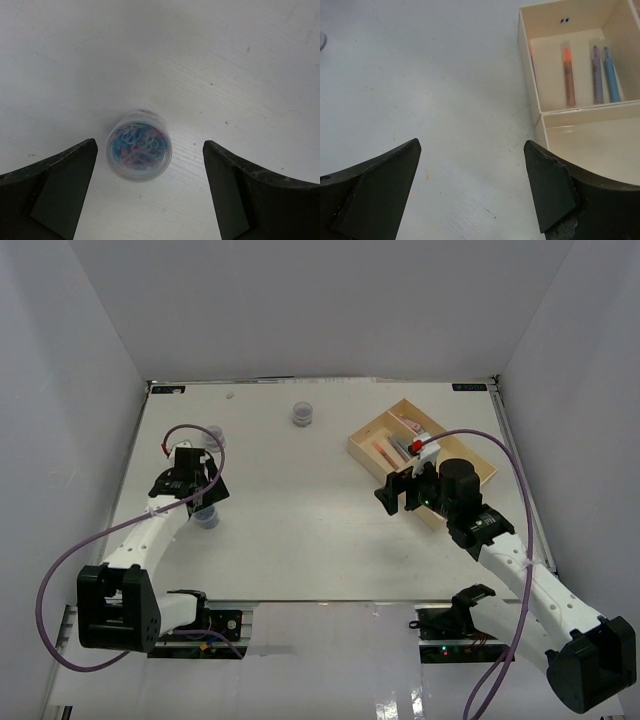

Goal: Sort the stationery into containers
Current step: Pick up the stationery from the center of the board, then place the stationery at the center of the board.

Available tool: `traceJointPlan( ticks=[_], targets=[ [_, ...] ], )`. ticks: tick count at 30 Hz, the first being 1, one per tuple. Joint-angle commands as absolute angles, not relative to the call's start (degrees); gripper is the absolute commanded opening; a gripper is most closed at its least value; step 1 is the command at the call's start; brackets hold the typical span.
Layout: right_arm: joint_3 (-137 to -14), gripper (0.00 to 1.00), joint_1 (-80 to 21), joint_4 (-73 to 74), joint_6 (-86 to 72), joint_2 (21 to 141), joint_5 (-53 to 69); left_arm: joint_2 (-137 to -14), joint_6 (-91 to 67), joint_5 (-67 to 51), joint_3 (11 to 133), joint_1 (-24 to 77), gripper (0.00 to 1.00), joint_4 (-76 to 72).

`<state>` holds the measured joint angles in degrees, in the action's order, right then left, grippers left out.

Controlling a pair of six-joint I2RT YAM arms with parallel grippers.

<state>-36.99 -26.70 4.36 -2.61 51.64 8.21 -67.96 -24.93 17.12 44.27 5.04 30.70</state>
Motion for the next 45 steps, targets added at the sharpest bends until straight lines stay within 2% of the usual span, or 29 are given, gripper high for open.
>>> traceJointPlan(
  ticks=[1,13,17,20,21,24,26,28,29,31,37,45],
  targets=[
    [-35.2,0.9,-26.5,0.7,-4.0,48.9,11.8,-68.9,-25.6,15.6,44.2,4.2,0.98,32.0],
    [-32.9,0.9,-26.5,-1.8,-4.1,47.0,12.7,-75.9,-25.8,13.1,45.0,4.2,0.98,32.7],
    [-32.4,0.9,-26.5,-1.8,-4.2,46.5,11.6,-77.5,-26.3,12.5,44.9,4.2,0.93,32.7],
    [-32.2,0.9,-26.5,-1.8,-4.3,46.2,11.6,-78.0,-26.6,11.3,45.4,4.2,0.82,32.7],
    [-32.2,0.9,-26.5,-1.8,-4.4,46.3,11.7,-78.1,-26.6,11.0,45.7,4.2,0.75,32.5],
    [-32.4,0.9,-26.5,-1.6,-4.4,46.3,11.6,-78.7,-26.4,9.0,46.5,4.1,0.61,32.2],
    [-32.5,0.9,-26.6,-1.4,-4.4,46.0,11.6,-79.5,-25.6,6.4,47.6,4.3,0.57,32.0],
    [-32.7,0.9,-26.5,-1.1,-4.4,45.8,11.6,-80.2,-25.1,6.1,49.6,6.6,0.5,32.0],
    [-33.2,0.9,-26.5,-0.4,-4.4,45.7,11.6,-82.2,-24.6,7.5,53.1,14.4,0.47,32.2],
    [-33.3,0.9,-26.6,-0.3,-4.5,45.7,11.6,-83.1,-24.9,7.6,56.4,17.0,0.46,32.3],
    [-33.7,0.9,-26.5,2.2,-5.3,44.6,10.8,-96.9,-25.9,9.0,73.4,36.1,0.45,34.4],
    [-33.8,0.9,-26.5,6.6,-5.5,42.6,8.8,-110.6,-26.1,5.9,87.7,46.4,0.46,35.9]
  ],
)
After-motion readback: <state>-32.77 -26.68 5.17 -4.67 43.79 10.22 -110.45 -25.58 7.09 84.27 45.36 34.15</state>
